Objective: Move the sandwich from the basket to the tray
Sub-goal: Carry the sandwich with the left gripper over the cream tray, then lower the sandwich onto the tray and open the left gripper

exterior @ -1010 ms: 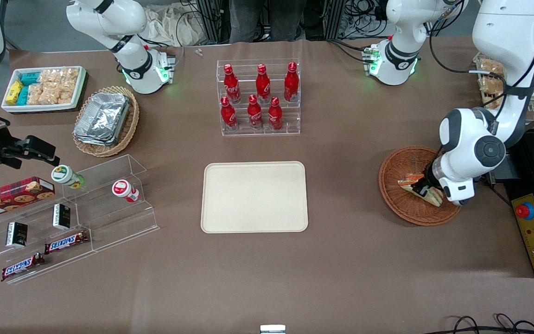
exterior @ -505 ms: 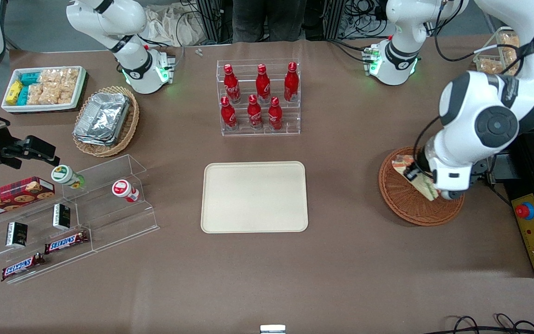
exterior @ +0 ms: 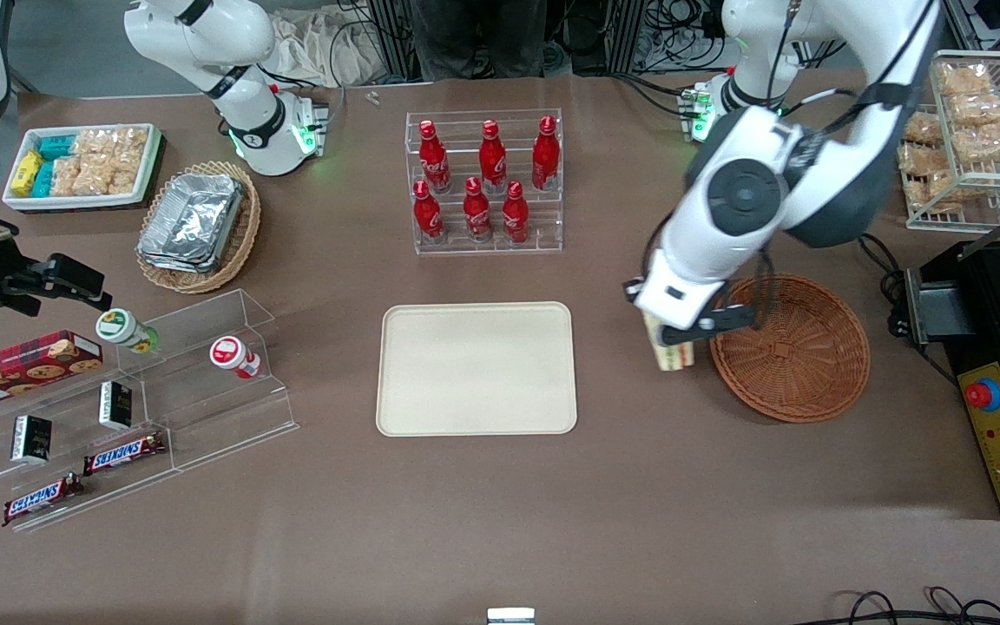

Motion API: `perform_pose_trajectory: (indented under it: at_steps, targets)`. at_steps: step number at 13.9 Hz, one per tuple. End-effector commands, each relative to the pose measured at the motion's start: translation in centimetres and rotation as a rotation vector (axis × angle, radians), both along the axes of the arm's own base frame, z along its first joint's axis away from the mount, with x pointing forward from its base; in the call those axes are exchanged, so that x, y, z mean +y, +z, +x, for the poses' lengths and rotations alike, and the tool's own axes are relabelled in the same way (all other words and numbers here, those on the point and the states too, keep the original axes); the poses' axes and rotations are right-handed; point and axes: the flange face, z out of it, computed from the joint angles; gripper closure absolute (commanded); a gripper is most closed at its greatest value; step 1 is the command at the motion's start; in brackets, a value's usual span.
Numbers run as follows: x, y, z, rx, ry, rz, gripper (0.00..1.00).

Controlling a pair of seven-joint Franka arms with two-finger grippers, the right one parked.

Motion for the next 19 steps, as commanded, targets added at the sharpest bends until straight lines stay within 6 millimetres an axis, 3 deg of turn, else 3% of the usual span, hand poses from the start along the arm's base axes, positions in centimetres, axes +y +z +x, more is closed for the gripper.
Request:
perform_pose_trajectory:
  at_steps: [1, 6, 7, 10, 11, 12, 13, 16, 17, 19]
  targets:
    - [-4.5, -3.7, 1.1, -0.005, -0.128, -0.062, 1.00]
    - [-12.4, -12.8, 1.1, -0.037, -0.271, -0.071, 1.00]
    - [-12.6, -14.6, 1.3, -0.046, -0.289, -0.046, 1.00]
    - [-13.8, -17.3, 0.6, -0.057, -0.279, -0.056, 0.98]
    - [-13.8, -18.3, 0.5, -0.043, -0.262, -0.054, 0.77]
    - [-13.9, -18.6, 0.4, -0.039, -0.220, -0.051, 0.06]
    - [-13.9, -18.6, 0.5, -0.048, -0.189, -0.047, 0.00]
    - [-13.7, -18.0, 0.7, -0.094, -0.224, -0.006, 0.00]
    - [-13.5, -17.0, 0.9, -0.104, -0.221, -0.002, 0.00]
    - [-13.0, -13.0, 1.0, -0.129, -0.216, 0.028, 0.00]
